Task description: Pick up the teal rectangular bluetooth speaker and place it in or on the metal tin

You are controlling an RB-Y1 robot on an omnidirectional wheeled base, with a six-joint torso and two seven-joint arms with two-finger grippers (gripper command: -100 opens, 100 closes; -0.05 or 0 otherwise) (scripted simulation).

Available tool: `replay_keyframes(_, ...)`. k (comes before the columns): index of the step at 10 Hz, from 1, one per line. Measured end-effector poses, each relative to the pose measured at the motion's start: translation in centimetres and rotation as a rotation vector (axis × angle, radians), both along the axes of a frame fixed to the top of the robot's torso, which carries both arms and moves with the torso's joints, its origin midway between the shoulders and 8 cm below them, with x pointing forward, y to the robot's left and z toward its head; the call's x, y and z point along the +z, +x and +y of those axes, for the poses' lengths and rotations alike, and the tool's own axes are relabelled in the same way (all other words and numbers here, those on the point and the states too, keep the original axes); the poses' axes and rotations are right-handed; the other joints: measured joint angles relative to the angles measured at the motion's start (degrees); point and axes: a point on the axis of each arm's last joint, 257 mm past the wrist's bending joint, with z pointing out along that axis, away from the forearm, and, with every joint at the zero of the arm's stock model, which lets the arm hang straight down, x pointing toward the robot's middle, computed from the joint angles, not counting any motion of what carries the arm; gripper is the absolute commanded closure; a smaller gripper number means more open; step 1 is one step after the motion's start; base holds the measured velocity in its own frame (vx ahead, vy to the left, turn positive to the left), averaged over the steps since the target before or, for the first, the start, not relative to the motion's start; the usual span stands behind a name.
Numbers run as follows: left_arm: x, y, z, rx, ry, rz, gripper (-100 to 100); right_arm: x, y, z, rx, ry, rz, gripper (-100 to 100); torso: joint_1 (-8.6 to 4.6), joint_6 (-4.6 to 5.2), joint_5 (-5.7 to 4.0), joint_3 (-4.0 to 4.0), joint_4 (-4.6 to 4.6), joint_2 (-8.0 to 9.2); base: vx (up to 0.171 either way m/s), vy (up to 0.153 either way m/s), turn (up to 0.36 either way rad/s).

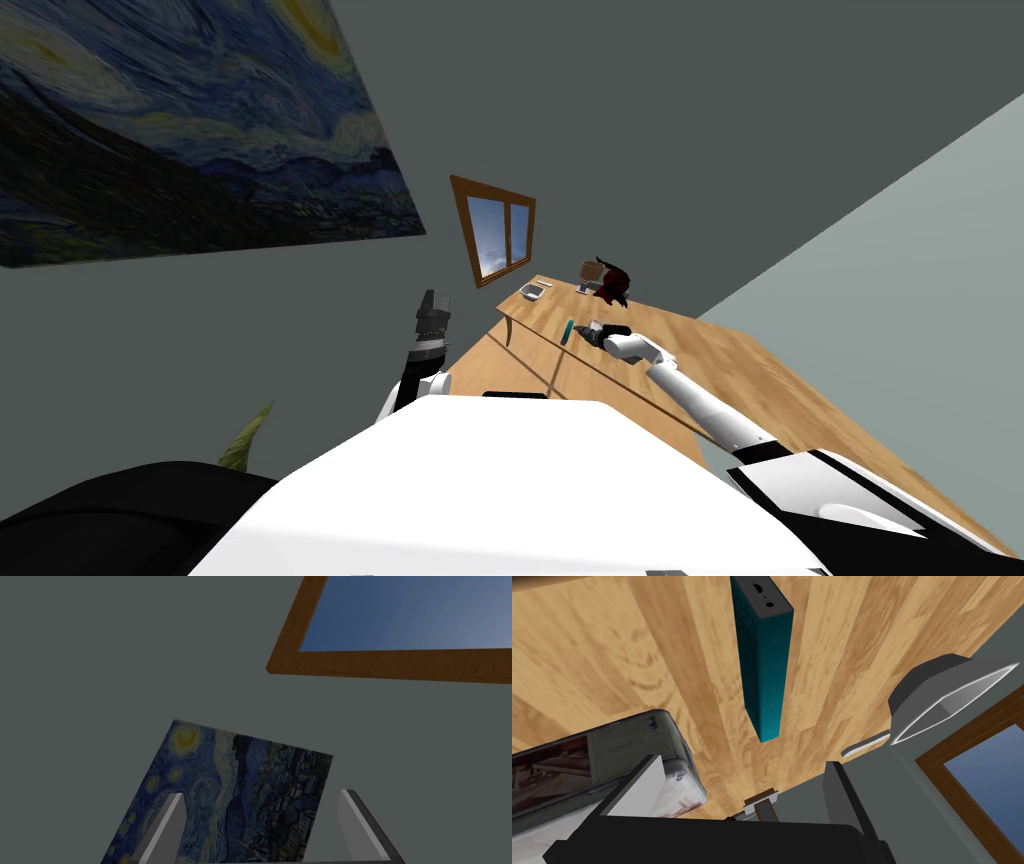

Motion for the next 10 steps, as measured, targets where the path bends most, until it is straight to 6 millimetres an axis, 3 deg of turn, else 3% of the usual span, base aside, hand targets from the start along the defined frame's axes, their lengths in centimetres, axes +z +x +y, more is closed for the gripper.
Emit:
replay_keyframes(7, 0.0, 0.0, 0.0, 0.0, 0.0, 0.0, 0, -3.5, -4.3, -4.2, -0.042, -0.037, 0.241, -100, 0.01, -0.03, 0.0, -0.03, -0.01, -0.06, 0.055, -0.007, 0.149)
replay_keyframes(10, 0.0, 0.0, 0.0, 0.0, 0.0, 0.0, 0, -5.1, -7.1, -6.1, -0.061, -0.041, 0.354, -100, -0.01, -0.01, 0.0, -0.07, -0.03, -0.11, 0.067, -0.011, 0.099)
